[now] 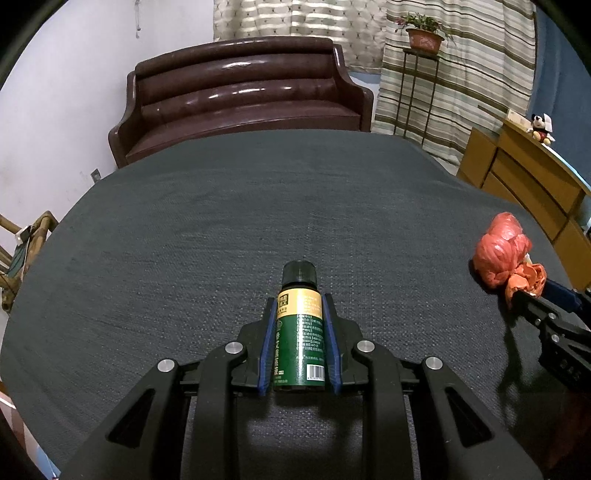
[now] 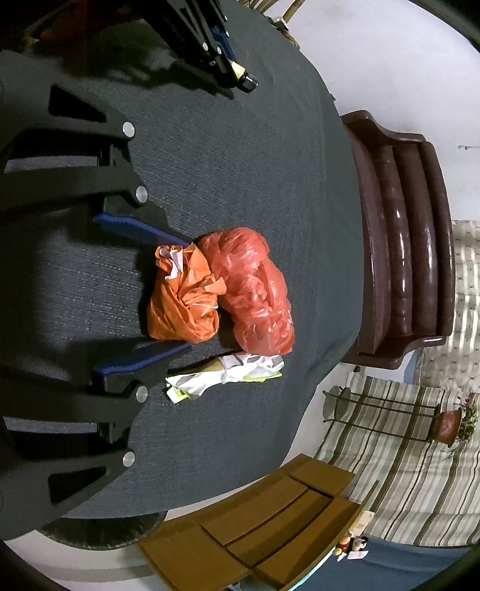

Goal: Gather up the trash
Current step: 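Grasp the orange plastic bag with the right gripper while the left gripper holds the spray can, then carry the orange bag and green spray can over the black bin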

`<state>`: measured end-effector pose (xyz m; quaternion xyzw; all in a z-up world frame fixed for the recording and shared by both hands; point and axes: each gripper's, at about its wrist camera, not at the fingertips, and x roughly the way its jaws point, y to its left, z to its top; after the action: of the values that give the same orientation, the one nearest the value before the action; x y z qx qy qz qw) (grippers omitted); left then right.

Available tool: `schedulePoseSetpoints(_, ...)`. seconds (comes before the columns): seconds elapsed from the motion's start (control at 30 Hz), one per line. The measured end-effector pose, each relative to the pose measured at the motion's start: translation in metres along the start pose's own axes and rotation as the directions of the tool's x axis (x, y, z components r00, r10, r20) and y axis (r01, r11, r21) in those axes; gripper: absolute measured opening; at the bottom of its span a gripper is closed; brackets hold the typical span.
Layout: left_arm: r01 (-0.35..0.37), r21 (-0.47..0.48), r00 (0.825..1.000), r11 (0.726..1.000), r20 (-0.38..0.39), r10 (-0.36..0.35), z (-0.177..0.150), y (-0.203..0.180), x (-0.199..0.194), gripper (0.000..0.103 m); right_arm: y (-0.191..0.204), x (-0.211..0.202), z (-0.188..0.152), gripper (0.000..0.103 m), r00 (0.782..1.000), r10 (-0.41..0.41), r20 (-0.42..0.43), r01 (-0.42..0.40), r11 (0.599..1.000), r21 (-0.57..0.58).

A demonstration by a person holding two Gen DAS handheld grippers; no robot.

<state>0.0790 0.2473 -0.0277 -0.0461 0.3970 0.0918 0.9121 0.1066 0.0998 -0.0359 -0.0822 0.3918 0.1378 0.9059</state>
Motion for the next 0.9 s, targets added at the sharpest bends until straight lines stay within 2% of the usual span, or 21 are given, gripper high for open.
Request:
schedulePoseSetpoints(0.23, -0.001, -0.004, 1.000, 1.000, 0.008, 0.001, -0.001, -0.002, -0.003, 0.025, -0.003, -0.011, -0.006, 0.049, 1.000, -0.005, 0.023, 0.004, 1.000, 0.027)
schedulePoseSetpoints(0.5, 0.041, 0.019, 0.999, 0.999, 0.024, -0.041, -0.009, -0.019, -0.015, 0.025, -0.015, -0.030, -0.011, 0.049, 0.998, -0.034, 0.054, 0.031, 0.998, 0.056)
schedulePoseSetpoints(0.9, 0.128, 0.108, 0.990, 0.986, 0.041, -0.133, -0.016, -0.073, -0.031, 0.025, -0.071, -0.058, -0.027, 0.049, 0.991, -0.102, 0.086, 0.089, 0.986, 0.138)
